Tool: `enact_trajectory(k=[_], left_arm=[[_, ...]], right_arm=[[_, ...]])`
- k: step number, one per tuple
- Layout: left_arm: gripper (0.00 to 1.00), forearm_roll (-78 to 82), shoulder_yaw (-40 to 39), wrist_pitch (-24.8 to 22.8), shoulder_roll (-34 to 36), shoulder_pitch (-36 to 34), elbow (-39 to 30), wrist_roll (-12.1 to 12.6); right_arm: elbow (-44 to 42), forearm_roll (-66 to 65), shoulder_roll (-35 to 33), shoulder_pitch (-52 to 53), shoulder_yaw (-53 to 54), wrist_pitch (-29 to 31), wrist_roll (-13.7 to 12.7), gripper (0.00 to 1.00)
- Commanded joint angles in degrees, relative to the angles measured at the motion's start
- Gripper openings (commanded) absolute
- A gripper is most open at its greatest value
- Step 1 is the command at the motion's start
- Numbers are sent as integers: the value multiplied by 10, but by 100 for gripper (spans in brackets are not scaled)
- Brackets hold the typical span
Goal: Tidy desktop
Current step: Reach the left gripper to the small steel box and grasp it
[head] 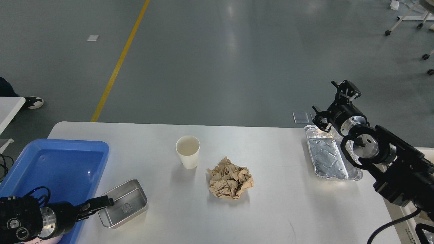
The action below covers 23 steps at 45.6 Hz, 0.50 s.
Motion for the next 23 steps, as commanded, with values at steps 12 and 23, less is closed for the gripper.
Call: enact_trajectory(k=[12,23], left_arm=[[100,-4,-3,-3,-9,1,1,17],[100,-5,-3,3,-33,4,6,20]], right_arm=[[-1,0,-2,0,0,1,0,100],[-2,0,-2,-1,0,1,0,100]])
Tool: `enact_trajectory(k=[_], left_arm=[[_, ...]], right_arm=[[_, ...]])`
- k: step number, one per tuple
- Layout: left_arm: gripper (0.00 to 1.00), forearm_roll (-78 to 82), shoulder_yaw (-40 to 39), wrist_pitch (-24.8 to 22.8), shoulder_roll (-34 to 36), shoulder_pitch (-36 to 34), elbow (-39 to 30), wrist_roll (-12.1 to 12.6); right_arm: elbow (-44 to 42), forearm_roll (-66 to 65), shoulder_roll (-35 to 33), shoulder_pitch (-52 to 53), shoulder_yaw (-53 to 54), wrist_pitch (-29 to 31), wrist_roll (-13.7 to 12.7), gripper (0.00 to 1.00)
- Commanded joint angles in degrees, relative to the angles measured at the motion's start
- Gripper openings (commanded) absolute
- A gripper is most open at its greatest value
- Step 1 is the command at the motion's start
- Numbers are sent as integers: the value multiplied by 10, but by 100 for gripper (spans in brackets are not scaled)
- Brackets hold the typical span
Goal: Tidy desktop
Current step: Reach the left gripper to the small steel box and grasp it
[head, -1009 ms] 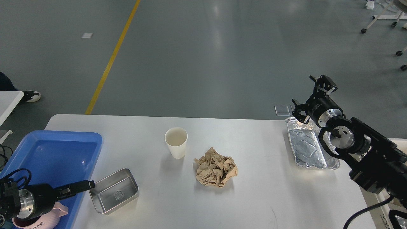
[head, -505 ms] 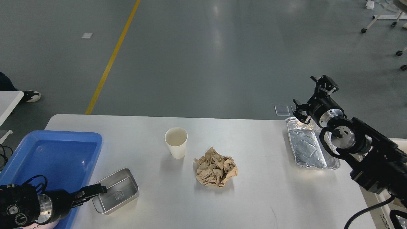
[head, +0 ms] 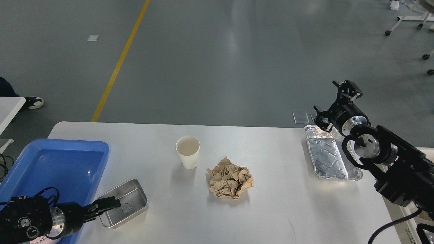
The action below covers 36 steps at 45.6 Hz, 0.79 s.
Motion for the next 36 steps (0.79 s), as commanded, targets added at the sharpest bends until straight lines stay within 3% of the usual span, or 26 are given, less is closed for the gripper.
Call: enact_trajectory(k=[1,8,19,36], left_arm=[[100,-1,-1,3,-12,3,5,1],[100,-1,-1,3,-21,3,9,-3],[97,0,0,2,-18,3,9,13],[50,8,8,-2,-23,3,14,28]], right_arm=[[-2,0,0,-1,0,1,0,100],[-3,0,-1,-3,0,1,0,100],[-3,0,-1,-5,0,2,0,100],[-3,0,-1,-6,0,3,0,100]])
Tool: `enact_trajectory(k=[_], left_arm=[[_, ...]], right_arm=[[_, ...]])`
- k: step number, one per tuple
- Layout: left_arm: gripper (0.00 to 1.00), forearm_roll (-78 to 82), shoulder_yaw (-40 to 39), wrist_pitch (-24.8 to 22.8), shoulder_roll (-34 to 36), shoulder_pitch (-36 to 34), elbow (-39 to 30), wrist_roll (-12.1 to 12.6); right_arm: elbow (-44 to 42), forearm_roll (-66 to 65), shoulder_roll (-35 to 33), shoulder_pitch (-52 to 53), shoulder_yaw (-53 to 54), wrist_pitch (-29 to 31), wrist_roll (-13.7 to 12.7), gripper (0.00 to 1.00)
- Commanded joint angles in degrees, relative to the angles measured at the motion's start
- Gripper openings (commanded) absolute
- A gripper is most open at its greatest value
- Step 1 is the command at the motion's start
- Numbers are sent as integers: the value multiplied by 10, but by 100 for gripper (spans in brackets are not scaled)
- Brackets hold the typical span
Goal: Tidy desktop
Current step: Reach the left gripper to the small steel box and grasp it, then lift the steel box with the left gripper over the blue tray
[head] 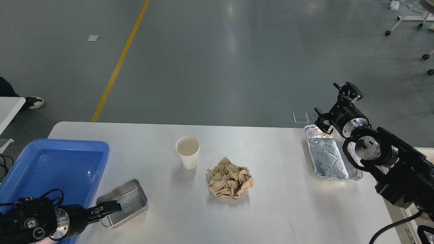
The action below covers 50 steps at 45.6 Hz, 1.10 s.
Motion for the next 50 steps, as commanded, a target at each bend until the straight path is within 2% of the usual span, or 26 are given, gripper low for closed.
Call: enact_trajectory(k=[1,7,9,11,19,33,42,50], left_arm=[[47,1,4,-1,-3,-1,1,7],[36,2,4,-5,-15,-5,2,32],[32,2,4,-5,-20,-5,2,33],[23,-5,-4,3,-27,-5,7,37],[1,1,0,-14,-42,-4,22,37],[0,0,0,-17,-39,-5,21,43],[0,0,-3,-38,-30,-18,19,45],[0,-1,0,-52,4,-47,-24,53]], right_arm=[[0,0,0,-2,0,1,0,100],[0,0,-1,-3,0,1,0,100],[0,0,-3,-5,0,1,0,100],[1,0,-5,-7,0,1,0,100],[1,0,-8,-11,0,2,0,100],[1,0,-7,-11,1,2,0,100],[1,0,-8,-11,1,2,0,100],[4,0,-9,-11,1,1,0,100]])
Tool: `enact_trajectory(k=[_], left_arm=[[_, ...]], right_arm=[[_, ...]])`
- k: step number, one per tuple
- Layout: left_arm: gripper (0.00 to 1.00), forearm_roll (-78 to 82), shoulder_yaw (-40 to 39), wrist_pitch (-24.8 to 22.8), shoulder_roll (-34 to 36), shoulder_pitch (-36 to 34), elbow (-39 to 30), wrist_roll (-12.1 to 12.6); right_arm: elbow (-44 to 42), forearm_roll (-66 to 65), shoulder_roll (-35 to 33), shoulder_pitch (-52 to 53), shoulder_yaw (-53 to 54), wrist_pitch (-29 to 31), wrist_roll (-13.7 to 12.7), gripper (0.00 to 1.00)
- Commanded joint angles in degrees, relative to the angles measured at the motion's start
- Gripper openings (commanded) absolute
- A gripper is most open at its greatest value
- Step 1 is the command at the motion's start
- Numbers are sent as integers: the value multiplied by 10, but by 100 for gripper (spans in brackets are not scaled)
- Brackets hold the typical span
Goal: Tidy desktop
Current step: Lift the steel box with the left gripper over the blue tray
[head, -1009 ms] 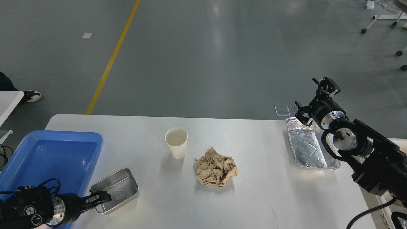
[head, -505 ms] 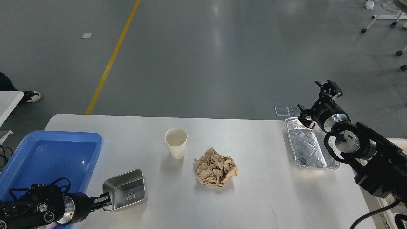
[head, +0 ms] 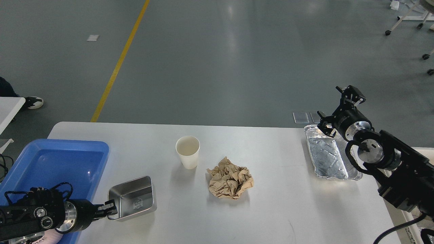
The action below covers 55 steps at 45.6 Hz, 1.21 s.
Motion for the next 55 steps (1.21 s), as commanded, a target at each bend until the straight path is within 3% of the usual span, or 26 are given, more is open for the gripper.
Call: enact_trajectory(k=[1,12,19,22,31,44,48,55], left_arm=[[0,1,2,-8,29,-16,-34,8],[0,2,4,-11,146,-50,-141,10],[0,3,-4,-51,272,-86,-208,10],[0,3,-11,-92,334,-113,-217,7],[0,2,-80,-287,522,-195,-212,0],[0,2,-176,-491,670,-295,-156,8],[0,2,-178,-518,679,-316,-129,10],[0,3,-172,-515,668,-318,-112,10]], right_arm=[[2,0,-1,0,0,-1,0,100],[2,0,-1,0,1,-1,0,100],[2,0,-1,0,1,-1,0,100],[2,0,-1,0,1,-1,0,100],[2,0,-1,0,1,-1,0,100],[3,0,-1,1,4,-1,0,100],[2,0,-1,3,4,-1,0,100],[2,0,-1,4,4,-1,0,100]])
